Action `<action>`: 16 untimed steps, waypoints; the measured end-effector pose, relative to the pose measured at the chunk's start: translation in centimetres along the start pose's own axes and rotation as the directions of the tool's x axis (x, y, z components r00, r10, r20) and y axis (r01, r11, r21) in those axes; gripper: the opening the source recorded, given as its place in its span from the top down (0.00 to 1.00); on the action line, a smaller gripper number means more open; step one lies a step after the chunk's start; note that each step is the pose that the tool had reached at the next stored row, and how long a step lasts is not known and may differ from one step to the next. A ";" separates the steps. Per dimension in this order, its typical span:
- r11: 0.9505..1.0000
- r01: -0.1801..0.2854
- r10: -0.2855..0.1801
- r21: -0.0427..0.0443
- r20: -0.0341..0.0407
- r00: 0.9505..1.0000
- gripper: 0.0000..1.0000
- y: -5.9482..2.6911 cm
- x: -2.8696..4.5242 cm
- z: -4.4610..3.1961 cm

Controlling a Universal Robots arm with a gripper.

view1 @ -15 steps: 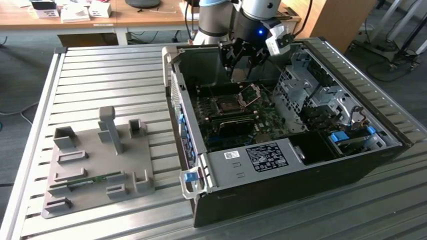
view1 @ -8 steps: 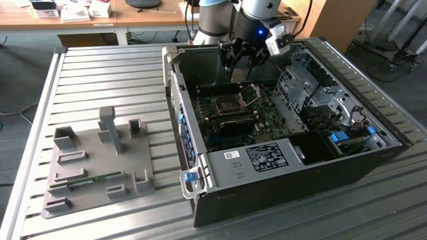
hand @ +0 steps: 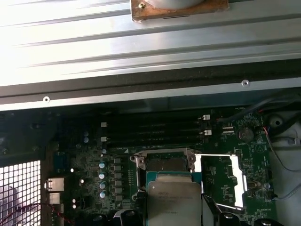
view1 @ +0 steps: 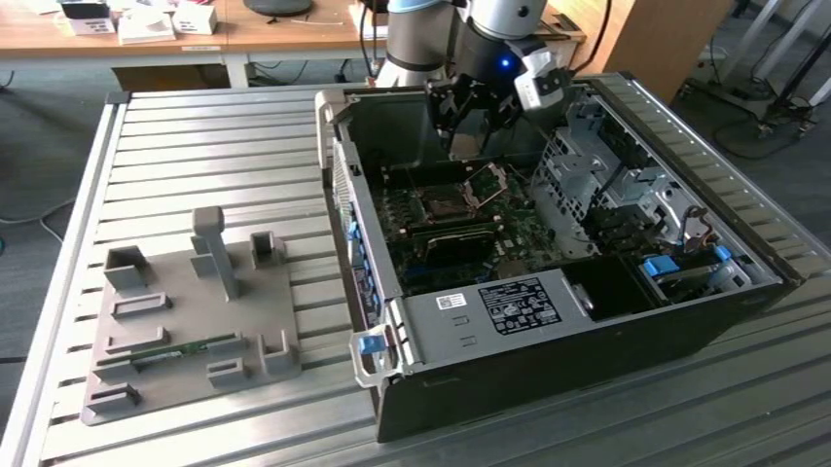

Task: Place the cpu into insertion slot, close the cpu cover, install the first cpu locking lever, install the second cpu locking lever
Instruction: 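Place the cpu into insertion slot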

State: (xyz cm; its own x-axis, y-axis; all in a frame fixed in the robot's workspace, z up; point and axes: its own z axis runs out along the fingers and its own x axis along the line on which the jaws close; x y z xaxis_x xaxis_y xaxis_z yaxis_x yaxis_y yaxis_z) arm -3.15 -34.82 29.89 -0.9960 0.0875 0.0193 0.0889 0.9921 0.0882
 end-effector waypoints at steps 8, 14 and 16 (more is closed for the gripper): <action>0.995 -0.099 0.099 -0.002 0.009 0.995 0.46 -0.01 0.00 0.10; 0.979 -0.205 0.205 -0.006 0.018 0.979 0.46 -0.02 0.00 0.25; 0.974 -0.227 0.227 -0.007 0.020 0.974 0.46 -0.02 0.00 0.26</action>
State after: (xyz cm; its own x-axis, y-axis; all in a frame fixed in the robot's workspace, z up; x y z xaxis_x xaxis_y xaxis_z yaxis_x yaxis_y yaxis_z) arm -3.16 -34.82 29.63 -0.9497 0.3126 0.0193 0.3131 0.9456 0.0881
